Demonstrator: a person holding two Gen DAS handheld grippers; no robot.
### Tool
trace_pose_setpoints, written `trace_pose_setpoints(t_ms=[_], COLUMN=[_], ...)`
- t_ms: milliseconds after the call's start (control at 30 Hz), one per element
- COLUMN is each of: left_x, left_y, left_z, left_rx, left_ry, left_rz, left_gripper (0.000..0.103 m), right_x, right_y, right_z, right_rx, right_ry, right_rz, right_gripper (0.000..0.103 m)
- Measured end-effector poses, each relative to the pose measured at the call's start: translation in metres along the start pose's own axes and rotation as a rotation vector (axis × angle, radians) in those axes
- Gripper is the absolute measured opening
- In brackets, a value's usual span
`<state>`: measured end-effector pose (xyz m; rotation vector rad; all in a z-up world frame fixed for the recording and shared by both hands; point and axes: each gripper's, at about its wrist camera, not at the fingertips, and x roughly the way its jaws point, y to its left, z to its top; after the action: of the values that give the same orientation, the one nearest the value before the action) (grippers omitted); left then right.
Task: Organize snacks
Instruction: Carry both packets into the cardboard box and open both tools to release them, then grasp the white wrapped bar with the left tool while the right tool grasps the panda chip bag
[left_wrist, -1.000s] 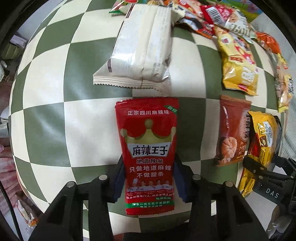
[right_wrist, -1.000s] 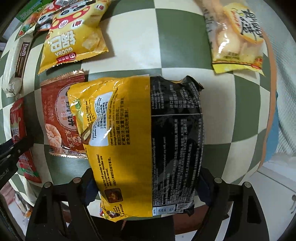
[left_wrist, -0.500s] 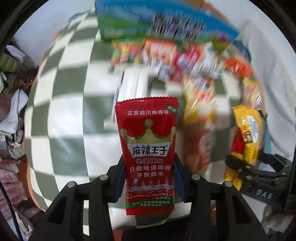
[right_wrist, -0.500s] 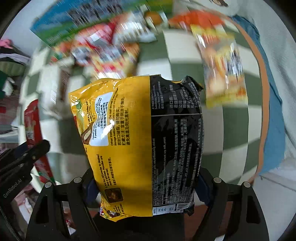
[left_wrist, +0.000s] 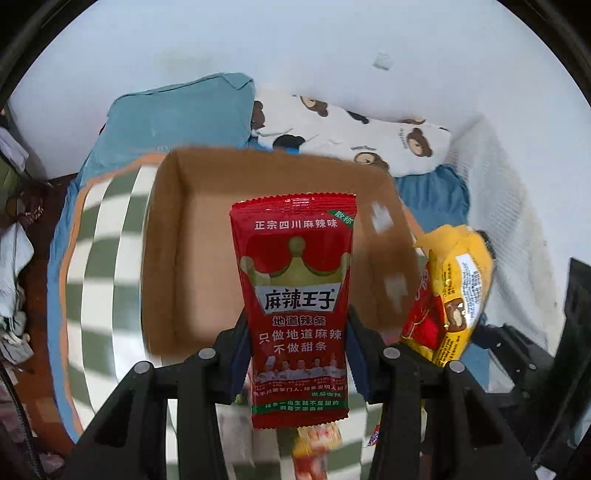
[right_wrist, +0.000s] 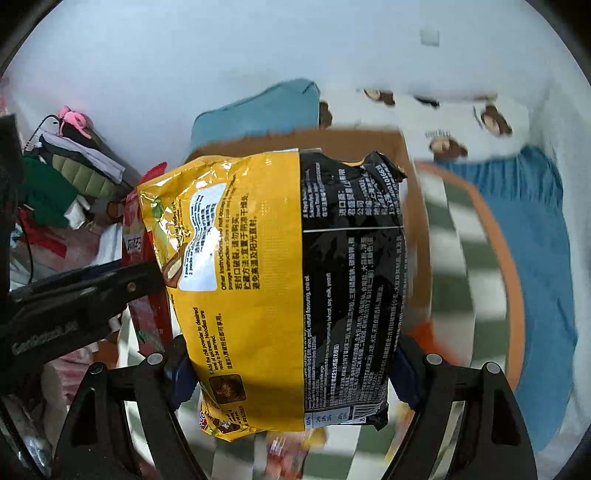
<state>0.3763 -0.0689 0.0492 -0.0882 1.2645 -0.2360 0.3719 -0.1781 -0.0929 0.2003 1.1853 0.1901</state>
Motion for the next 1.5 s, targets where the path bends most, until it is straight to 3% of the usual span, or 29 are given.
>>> trace_pose_setpoints(t_ms=[133,233,467,500,567,600,633,800,1167,1333,1500], left_x=[0.063,0.099,0.143,0.146,0.143,0.142,0.14,0.128,0.097,0.065,0.013], left_y=[0.022,0.038,0.059,0.061,0.065,0.066,0.066,0.06,0.047,0.038,0.027], left_z=[0.05,0.072,0.091,0.092,0.094,0.096,0.096,0.09,0.045,0.027,0.01], left_rx=[-0.021,-0.052,-0.106,-0.114,-0.131,-0.133,-0.131,-0.108,-0.094,-0.093,-0.068], left_ry=[0.082,0.156,0.262,0.265,0.245,0.235,0.222,0.203,0.205,0.146,0.036], left_rz=[0.04,0.056,0.101,0.101,0.088,0.092,0.095,0.123,0.163,0.184,0.2], left_gripper=[0.043,0.044,0.048,0.054,0.073,0.089,0.096,0.097,0.097,0.097,0.097], right_x=[0.045,0.088,0.161,0.167,0.171,0.17,0.167,0.153,0.109,0.076,0.031], right_y=[0.01,0.01,-0.004,-0.005,-0.008,-0.009,-0.007,-0.008,-0.013,-0.011,-0.004], right_z=[0.072,0.104,0.135,0.138,0.142,0.142,0.143,0.139,0.092,0.075,0.056], right_rx=[0.009,0.008,0.041,0.049,0.051,0.043,0.034,-0.003,0.024,0.014,0.012], right_ry=[0.087,0.162,0.287,0.304,0.298,0.29,0.283,0.252,0.235,0.175,0.093], right_rz=[-0.022,-0.035,-0.011,-0.001,-0.011,-0.018,-0.024,-0.079,-0.076,-0.065,-0.06], right_gripper=[0.085,0.085,0.088,0.095,0.098,0.098,0.099,0.099,0.099,0.099,0.099])
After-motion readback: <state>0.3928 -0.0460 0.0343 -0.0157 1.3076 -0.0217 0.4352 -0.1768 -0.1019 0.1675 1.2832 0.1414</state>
